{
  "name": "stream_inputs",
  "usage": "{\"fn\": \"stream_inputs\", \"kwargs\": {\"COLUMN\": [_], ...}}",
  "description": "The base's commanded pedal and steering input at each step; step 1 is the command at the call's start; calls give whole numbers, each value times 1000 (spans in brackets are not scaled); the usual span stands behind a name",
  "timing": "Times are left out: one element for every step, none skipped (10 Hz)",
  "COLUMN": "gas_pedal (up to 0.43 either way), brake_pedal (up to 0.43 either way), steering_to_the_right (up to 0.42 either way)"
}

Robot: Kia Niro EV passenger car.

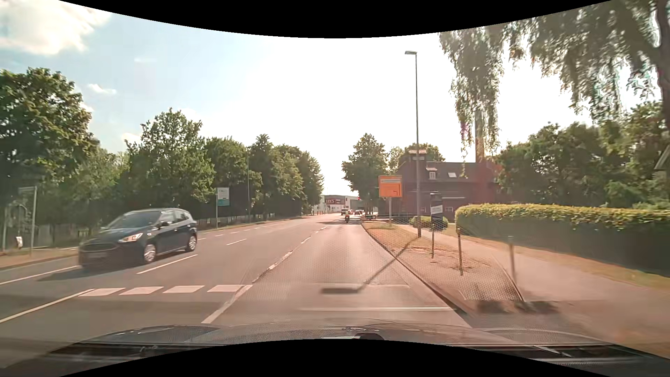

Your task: Follow the waypoints while adhering to traffic rules and regulations

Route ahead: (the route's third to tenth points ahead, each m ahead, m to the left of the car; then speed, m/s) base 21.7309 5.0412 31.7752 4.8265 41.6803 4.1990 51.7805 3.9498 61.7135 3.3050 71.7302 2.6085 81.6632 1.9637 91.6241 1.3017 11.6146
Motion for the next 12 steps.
{"fn": "stream_inputs", "kwargs": {"gas_pedal": [150,150,150,150,138,138,138,138,138,138,138,138], "brake_pedal": [0,0,0,0,0,0,0,0,0,0,0,0], "steering_to_the_right": [-5,-5,-4,-4,-3,2,3,3,4,5,4,4]}}
